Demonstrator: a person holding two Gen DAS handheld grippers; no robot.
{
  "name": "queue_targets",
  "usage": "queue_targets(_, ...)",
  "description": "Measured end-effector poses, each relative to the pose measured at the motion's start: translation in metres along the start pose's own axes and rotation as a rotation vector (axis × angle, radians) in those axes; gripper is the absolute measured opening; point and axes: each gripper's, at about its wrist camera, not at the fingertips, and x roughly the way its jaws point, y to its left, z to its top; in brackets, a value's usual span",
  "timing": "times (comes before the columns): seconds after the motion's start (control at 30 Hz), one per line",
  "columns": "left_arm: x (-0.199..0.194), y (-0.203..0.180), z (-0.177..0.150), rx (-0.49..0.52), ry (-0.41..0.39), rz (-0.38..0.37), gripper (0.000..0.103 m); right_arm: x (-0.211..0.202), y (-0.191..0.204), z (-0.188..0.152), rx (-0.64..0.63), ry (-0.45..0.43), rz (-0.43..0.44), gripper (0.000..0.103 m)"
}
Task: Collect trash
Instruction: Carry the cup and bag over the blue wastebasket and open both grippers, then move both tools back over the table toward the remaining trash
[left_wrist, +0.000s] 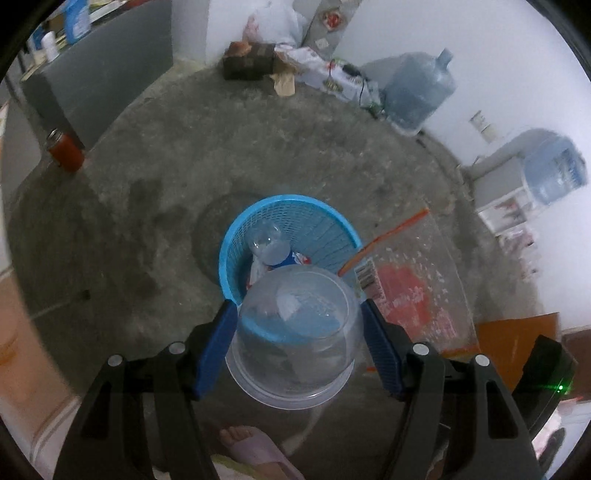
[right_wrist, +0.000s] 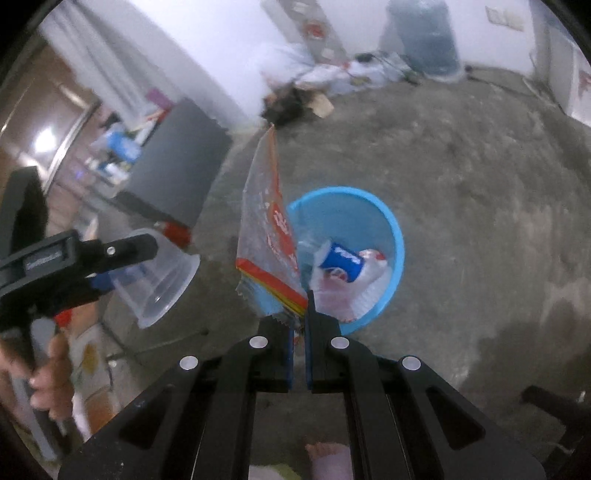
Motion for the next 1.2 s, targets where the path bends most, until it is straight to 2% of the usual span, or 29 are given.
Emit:
queue_targets(0.13, 0.032, -0.004, 0.010, 0.025, 0.033, 0.072, 0.070, 0.024, -0.013, 0.008, 0.056, -0.028, -0.009, 0.014)
queue_targets(0.17, 0.041, -0.006, 0.014, 0.030, 0.045, 0.079, 0.077, 0.032, -0.015, 0.010, 0.059, -0.046, -0.008, 0.022)
queue_targets(0.2, 0.047, -0.007, 0.018, 0.031, 0.049, 0.085, 0.079, 0.039, -0.016, 0.009, 0.063, -0.057, -0.023, 0.045)
queue_targets(0.23, 0.051, -0.005, 0.019, 0.023, 0.043, 0.100, 0.079, 0.041, -0.016, 0.006, 0.061, -0.072, -0.046, 0.051)
queue_targets(0.3, 0.050, -0.002, 0.019, 0.001, 0.010, 0.114, 0.079, 0.039, -0.015, -0.002, 0.035, -0.090, -0.048, 0.051)
queue_targets(0.33, 0.046, 0.000, 0.017, -0.006, -0.001, 0.094, 0.079, 0.038, -0.014, -0.005, 0.029, -0.088, -0.048, 0.051)
queue_targets(0.53, 0.015, -0.001, 0.009, 0.023, -0.061, 0.070, 0.079, 0.009, -0.024, -0.019, 0.038, -0.111, -0.051, 0.051)
queue_targets(0.6, -0.002, -0.002, 0.005, 0.044, -0.094, 0.067, 0.079, -0.003, -0.029, -0.021, 0.048, -0.145, -0.054, 0.051)
queue_targets(0.7, -0.035, -0.005, -0.005, 0.126, -0.154, 0.106, 0.079, -0.016, -0.037, -0.024, 0.081, -0.176, -0.043, 0.051)
queue_targets(0.8, -0.065, -0.003, -0.018, 0.163, -0.203, 0.120, 0.079, -0.037, -0.039, -0.033, 0.093, -0.193, -0.024, 0.053)
queue_targets(0.97, -0.128, 0.020, -0.057, 0.144, -0.308, 0.099, 0.079, -0.050, -0.018, -0.036, -0.003, -0.178, 0.002, 0.055)
queue_targets(1.07, -0.162, 0.039, -0.088, 0.137, -0.367, 0.126, 0.079, -0.054, 0.002, -0.038, -0.072, -0.163, 0.018, 0.061)
queue_targets(1.2, -0.213, 0.077, -0.141, 0.092, -0.474, 0.156, 0.079, -0.061, 0.029, -0.041, -0.138, -0.145, 0.065, 0.062)
